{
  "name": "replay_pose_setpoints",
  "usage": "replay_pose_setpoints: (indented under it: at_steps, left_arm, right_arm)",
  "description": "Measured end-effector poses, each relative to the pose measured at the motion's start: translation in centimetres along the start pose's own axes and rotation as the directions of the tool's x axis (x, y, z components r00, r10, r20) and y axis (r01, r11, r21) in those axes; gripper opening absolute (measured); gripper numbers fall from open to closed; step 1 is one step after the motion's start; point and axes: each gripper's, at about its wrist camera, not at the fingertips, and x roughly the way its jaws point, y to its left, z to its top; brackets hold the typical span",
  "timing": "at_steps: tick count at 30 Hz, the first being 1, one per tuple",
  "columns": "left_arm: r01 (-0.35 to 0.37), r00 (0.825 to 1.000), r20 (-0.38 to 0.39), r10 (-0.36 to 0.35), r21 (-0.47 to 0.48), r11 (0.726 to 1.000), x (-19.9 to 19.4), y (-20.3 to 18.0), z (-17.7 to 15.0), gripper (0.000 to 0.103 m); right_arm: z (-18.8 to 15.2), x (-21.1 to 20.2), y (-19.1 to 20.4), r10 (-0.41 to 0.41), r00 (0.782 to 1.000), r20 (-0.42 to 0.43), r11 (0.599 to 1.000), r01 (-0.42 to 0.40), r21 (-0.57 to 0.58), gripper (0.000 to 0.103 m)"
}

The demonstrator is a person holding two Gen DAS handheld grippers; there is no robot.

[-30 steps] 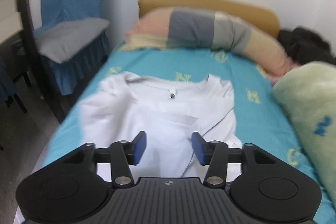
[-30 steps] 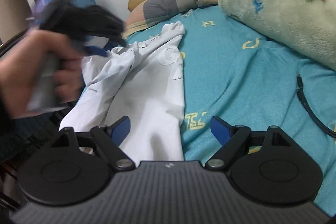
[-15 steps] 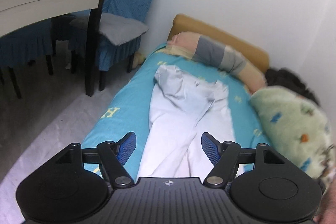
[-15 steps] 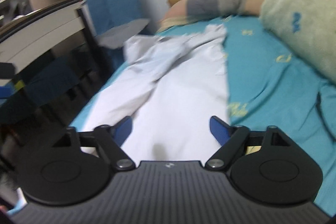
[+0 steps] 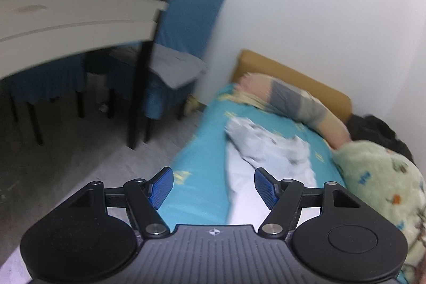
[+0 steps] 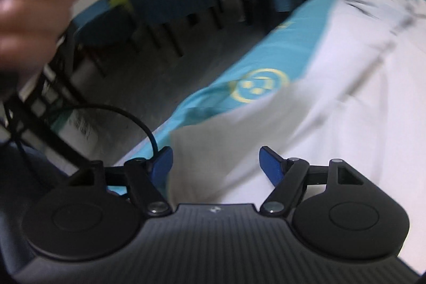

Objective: Fold clothes

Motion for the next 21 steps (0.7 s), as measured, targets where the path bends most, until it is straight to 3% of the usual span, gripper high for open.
replay_pose_setpoints:
  at_steps: [3,5,7,8,12,15,16,18,21]
  left_arm:
    - [0.013,0.999,0.051,-0.005,-0.146,0.989,-1.3,4.2,1.0,0.069]
    - [-0.052,0.995,0.069,0.067,-0.202,0.978,-1.8,6.4,1.1,0.068]
    - [-0.183,0.982,0.022,0.189,-0.168,0.969,-0.9,7.2,1.2,0.068]
    - [-0.205,0.978,-0.004,0.208,-0.166,0.965,-0.4,7.5,1.1,0.067]
    - [-0.179,0.984,-0.027,0.177,-0.184,0.966,-0.1,8.2,1.2,0.066]
    - [-0.173,0.985,-0.019,0.172,-0.183,0.968,-0.2,8.1,1.0,0.066]
    - [-0.173,0.985,-0.021,0.172,-0.18,0.968,-0.3,8.1,1.0,0.066]
    - [-0.207,0.978,-0.006,0.208,-0.119,0.971,0.1,7.1,1.1,0.066]
    - [-0.194,0.981,0.012,0.195,-0.062,0.979,0.0,5.3,0.9,0.066]
  right_arm:
    - [0.4,1.5,1.5,-0.013,1.0,-0.014,0.998,0.012,-0.065,0.073]
    - [0.5,2.2,2.1,-0.025,1.0,-0.018,0.995,0.023,-0.102,0.074]
    - [0.6,3.0,2.8,-0.037,0.999,-0.022,0.99,0.034,-0.139,0.073]
    - [0.6,3.4,3.2,-0.043,0.999,-0.024,0.987,0.039,-0.157,0.073]
    - [0.8,5.0,4.6,-0.068,0.997,-0.03,0.971,0.059,-0.23,0.073]
    - [0.8,5.4,4.5,-0.112,0.994,-0.012,0.97,0.107,-0.219,0.02]
    - [1.0,4.6,4.3,-0.112,0.994,0.015,0.974,0.113,-0.197,0.014]
    - [1.0,2.4,4.1,-0.12,0.99,0.073,0.978,0.13,-0.162,0.011]
    - [0.7,-1.9,4.0,-0.141,0.976,0.167,0.98,0.162,-0.119,0.011]
